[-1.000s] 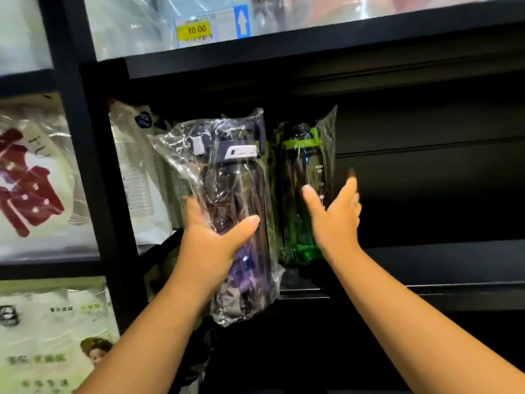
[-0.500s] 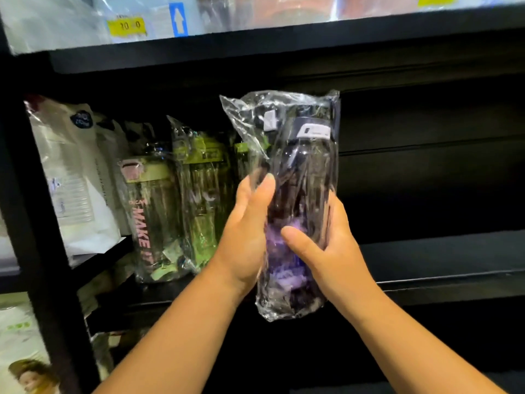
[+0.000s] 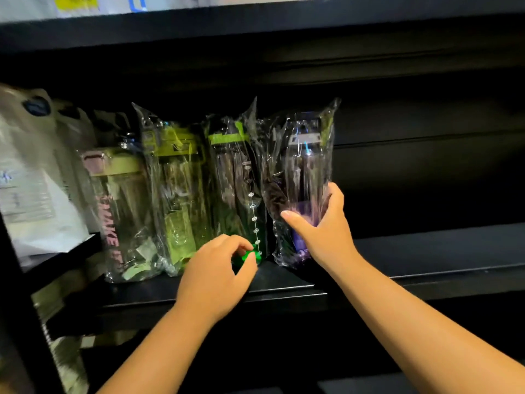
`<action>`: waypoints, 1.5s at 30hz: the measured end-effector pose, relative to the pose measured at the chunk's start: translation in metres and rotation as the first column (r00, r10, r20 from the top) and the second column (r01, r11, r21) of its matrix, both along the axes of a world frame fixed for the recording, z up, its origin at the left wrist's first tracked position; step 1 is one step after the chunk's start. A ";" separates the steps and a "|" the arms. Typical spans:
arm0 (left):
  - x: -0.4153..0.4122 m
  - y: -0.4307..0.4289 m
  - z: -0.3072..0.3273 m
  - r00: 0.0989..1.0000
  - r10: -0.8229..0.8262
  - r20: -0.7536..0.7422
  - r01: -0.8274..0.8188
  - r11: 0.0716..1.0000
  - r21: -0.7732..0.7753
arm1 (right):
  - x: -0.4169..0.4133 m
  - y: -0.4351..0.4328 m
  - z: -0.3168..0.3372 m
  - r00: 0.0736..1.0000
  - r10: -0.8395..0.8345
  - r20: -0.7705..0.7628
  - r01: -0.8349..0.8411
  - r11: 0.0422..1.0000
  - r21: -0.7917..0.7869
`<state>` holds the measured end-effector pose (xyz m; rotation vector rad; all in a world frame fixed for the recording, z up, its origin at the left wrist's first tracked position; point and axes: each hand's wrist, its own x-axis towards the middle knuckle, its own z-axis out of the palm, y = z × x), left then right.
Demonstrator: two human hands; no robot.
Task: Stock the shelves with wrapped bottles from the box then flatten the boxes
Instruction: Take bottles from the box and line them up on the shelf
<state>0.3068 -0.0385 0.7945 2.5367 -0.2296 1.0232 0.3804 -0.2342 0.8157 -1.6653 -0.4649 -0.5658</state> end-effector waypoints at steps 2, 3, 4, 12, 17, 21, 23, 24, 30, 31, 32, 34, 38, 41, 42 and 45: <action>0.000 -0.003 0.001 0.999 0.011 -0.030 -0.011 1.000 0.001 | 0.006 0.005 -0.002 1.000 -0.019 -0.011 0.018 1.000 -0.022; -0.001 -0.004 0.002 0.999 0.018 -0.033 -0.018 1.000 0.013 | 0.007 0.006 -0.002 1.000 -0.028 -0.008 0.028 0.999 -0.025; -0.002 -0.003 0.001 0.999 0.029 -0.039 -0.029 0.999 0.019 | 0.009 0.008 -0.003 0.999 -0.036 -0.013 0.036 0.998 -0.042; -0.006 -0.007 0.004 0.988 0.067 -0.140 -0.055 0.994 0.090 | 0.007 0.012 0.003 0.974 -0.217 -0.061 0.201 0.960 -0.195; -0.009 -0.008 0.004 0.979 0.096 -0.180 -0.073 0.989 0.130 | 0.003 0.008 0.001 0.939 -0.325 -0.109 0.268 0.894 -0.359; -0.017 -0.010 -0.006 0.981 0.166 -0.104 -0.145 0.972 0.182 | -0.025 -0.004 -0.001 0.928 -0.370 -0.044 0.324 0.860 -0.395; -0.027 -0.012 -0.020 0.981 0.189 -0.043 -0.175 0.957 0.232 | -0.048 -0.007 -0.015 0.922 -0.371 0.111 0.377 0.797 -0.471; -0.034 -0.012 -0.029 0.983 0.185 -0.014 -0.178 0.959 0.221 | -0.060 -0.007 -0.026 0.910 -0.358 0.211 0.415 0.773 -0.480; -0.104 -0.019 -0.121 0.968 0.237 0.082 -0.249 0.949 0.194 | -0.133 -0.001 -0.135 0.912 -0.139 0.385 0.367 0.695 -0.618; -0.118 -0.019 -0.138 0.969 0.235 0.073 -0.245 0.950 0.195 | -0.143 0.000 -0.154 0.927 -0.091 0.363 0.324 0.682 -0.656; -0.131 -0.018 -0.156 0.970 0.240 0.044 -0.244 0.947 0.207 | -0.150 0.000 -0.174 0.943 -0.039 0.331 0.271 0.667 -0.694; -0.156 -0.016 -0.195 0.960 0.271 -0.066 -0.246 0.935 0.256 | -0.163 0.000 -0.211 0.971 0.072 0.228 0.132 0.634 -0.762; -0.206 -0.016 -0.269 0.868 0.359 -0.344 -0.274 0.923 0.271 | -0.183 -0.010 -0.289 0.977 0.209 -0.037 -0.137 0.489 -0.862; -0.239 -0.016 -0.319 0.770 0.396 -0.501 -0.291 0.916 0.276 | -0.201 -0.016 -0.350 0.932 0.285 -0.225 -0.319 0.347 -0.882; -0.249 -0.015 -0.335 0.733 0.407 -0.545 -0.301 0.913 0.276 | -0.206 -0.015 -0.367 0.914 0.304 -0.268 -0.359 0.300 -0.884; -0.271 -0.010 -0.382 0.616 0.414 -0.671 -0.319 0.909 0.268 | -0.218 -0.008 -0.413 0.853 0.298 -0.429 -0.484 0.146 -0.863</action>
